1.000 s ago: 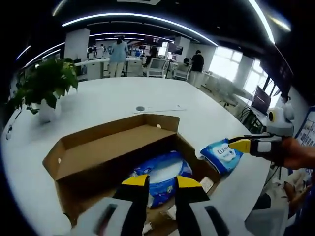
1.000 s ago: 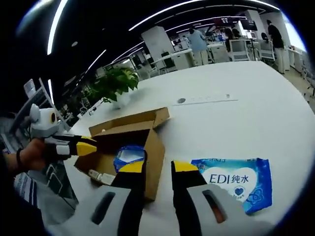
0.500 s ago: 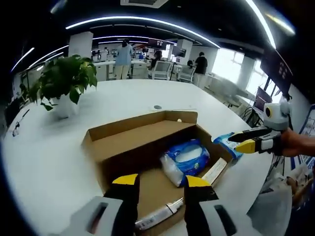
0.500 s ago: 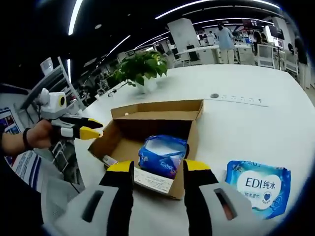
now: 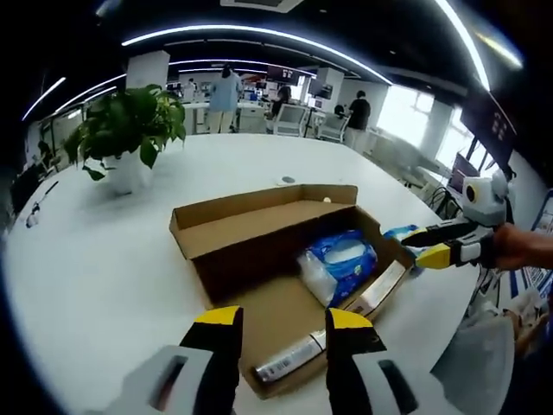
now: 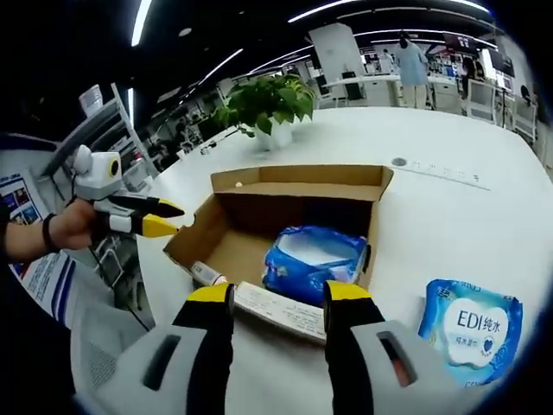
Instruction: Operate the shoe box by opening the lid, removing the specified soft item, and placing it in the target area until the item is outside and the box remains undamaged.
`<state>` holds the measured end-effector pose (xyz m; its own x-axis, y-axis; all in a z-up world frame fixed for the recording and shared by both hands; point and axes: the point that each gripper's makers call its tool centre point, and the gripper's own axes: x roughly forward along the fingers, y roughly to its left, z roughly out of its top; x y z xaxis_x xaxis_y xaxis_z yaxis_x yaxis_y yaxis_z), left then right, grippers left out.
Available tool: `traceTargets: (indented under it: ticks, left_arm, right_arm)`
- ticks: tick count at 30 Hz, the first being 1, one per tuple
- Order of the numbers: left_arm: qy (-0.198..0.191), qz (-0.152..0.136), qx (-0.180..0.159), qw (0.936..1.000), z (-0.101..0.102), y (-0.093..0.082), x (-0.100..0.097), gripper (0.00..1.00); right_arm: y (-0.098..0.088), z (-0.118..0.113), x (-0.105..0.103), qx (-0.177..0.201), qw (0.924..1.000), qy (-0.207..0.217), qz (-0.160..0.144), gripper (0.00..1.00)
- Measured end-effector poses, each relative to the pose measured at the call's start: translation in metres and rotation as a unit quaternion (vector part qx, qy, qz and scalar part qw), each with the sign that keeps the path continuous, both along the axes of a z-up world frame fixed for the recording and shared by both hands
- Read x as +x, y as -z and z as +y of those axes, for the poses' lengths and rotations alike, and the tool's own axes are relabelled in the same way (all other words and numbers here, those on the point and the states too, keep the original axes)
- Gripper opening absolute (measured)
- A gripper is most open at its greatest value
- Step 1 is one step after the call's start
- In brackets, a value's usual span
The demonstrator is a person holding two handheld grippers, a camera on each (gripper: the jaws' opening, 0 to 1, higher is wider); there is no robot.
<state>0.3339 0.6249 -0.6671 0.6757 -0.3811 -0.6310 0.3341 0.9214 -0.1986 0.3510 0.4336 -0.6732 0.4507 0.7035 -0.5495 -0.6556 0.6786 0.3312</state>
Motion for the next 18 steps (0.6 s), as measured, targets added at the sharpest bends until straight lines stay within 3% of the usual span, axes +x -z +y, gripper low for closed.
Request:
traceTargets:
  ticks: [10,18]
  left_arm:
    - [-0.006,-0.004,-0.005,1.0,0.005,-0.003,-0.002,0.38]
    - [0.001,-0.004,-0.013,0.9999,0.001,-0.005,-0.014,0.38]
  right_arm:
    - [0.002,0.011,0.008,-0.029,0.9992,-0.028,-0.006,0.4]
    - [0.016,0.021,0.021,-0.117,0.9872,-0.106,-0.024,0.42]
